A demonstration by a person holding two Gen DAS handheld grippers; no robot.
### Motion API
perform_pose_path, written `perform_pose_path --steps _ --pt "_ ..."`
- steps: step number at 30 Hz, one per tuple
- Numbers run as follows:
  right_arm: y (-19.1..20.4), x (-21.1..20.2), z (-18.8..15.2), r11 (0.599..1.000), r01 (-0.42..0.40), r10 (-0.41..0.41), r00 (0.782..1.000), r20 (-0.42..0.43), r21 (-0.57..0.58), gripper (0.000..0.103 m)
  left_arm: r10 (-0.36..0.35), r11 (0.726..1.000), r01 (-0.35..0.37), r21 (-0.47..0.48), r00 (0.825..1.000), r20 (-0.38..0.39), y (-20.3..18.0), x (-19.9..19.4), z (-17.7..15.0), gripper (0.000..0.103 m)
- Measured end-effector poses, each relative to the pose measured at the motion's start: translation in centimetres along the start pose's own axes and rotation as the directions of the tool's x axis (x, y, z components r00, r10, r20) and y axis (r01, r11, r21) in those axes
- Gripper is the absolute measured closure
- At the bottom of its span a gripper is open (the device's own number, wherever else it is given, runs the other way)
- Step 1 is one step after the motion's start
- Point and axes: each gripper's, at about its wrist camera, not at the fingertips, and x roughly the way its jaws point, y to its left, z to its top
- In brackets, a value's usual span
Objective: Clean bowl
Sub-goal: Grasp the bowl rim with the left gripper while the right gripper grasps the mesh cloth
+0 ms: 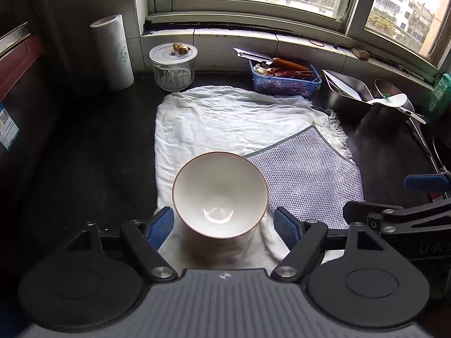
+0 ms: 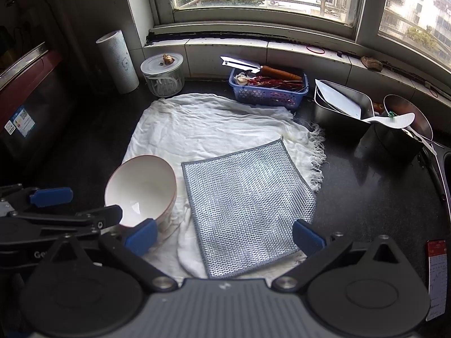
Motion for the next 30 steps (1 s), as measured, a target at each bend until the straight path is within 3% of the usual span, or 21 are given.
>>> perform_pose_path --steps 8,16,21,27,30 --pt "-0.2 0.6 0.2 1.0 -0.015 0.015 1.0 -0.007 0.002 0.001 -0.024 0.999 0.024 0.021 1.0 -0.012 0.0 1.0 -0.1 0.025" --pt "-1.3 1.9 -0.3 0.999 -0.002 0.004 0.999 0.046 -0.052 0.001 -0.046 0.996 0.04 0.085 0.996 0.074 1.1 2.8 -1.1 0.025" --pt "-1.6 3.2 -1.1 0.992 0.026 -0.014 0.995 0.102 -0.12 0.001 -0.044 0.998 0.042 0.055 0.998 0.046 2.0 4.6 -1.1 0.025" --pt "-1.5 5.5 -1.7 0.981 0.036 -0.016 0.995 0.102 -0.193 0.001 -0.018 1.0 0.017 0.014 0.999 0.029 3.2 6.0 -0.7 0.025" --pt "-1.2 6.9 -2.2 0.969 0.033 -0.012 0.996 0.087 -0.247 0.006 -0.013 1.0 0.013 -0.006 1.0 0.0 3.9 6.9 -0.3 0.025"
